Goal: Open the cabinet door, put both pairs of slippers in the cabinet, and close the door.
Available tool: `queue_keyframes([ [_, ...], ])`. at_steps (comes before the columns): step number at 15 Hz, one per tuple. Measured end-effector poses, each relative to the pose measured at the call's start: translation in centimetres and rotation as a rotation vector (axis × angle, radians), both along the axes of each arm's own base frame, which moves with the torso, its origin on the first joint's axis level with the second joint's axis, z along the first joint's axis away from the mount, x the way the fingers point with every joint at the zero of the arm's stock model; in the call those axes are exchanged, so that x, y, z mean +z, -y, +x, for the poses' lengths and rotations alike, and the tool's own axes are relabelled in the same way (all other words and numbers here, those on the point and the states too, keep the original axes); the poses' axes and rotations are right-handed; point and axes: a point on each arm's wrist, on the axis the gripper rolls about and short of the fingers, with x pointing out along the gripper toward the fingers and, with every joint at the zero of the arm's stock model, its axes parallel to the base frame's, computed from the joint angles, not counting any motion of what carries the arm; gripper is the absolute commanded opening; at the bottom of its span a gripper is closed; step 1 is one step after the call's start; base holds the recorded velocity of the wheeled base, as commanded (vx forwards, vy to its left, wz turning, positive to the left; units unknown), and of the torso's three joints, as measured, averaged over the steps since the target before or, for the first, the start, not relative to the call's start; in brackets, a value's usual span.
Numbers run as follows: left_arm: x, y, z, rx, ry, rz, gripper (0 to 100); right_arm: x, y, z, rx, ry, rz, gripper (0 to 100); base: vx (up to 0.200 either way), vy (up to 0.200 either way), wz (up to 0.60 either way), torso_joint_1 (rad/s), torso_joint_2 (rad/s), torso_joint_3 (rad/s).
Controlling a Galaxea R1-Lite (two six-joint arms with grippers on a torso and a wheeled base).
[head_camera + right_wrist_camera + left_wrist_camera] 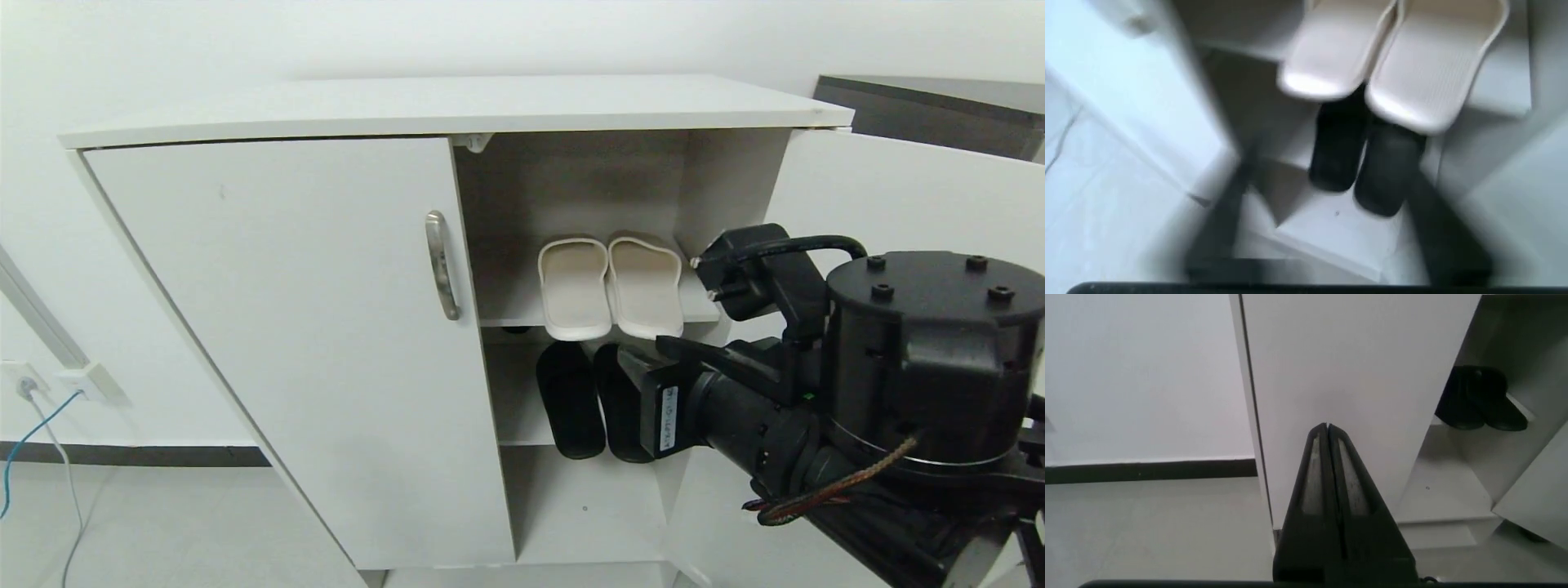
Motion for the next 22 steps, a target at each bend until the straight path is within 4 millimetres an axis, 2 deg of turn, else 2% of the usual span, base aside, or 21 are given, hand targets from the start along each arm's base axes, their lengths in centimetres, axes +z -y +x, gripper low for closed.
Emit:
queue_keyframes([
  [7, 0.0, 0.0, 0.0, 0.001, 0.000, 0.000, 0, -0.6, 0.1, 0.1, 0.021, -0.016, -0.016, 0, -0.200, 0.000, 0.00, 0.000, 0.00, 0.001],
  [14, 0.0, 0.0, 0.0, 0.001, -0.001, 0.000, 0, -2.0, 0.6, 1.2, 0.041, -0.053, -0.055, 0, -0.200, 0.000, 0.00, 0.002, 0.00, -0.002],
  [22, 0.0, 0.0, 0.0, 0.001, 0.000, 0.000, 0, -2.6, 0.9, 1.7, 0.043, -0.061, -0.083, 0, 0.000, 0.000, 0.00, 0.000, 0.00, 0.000],
])
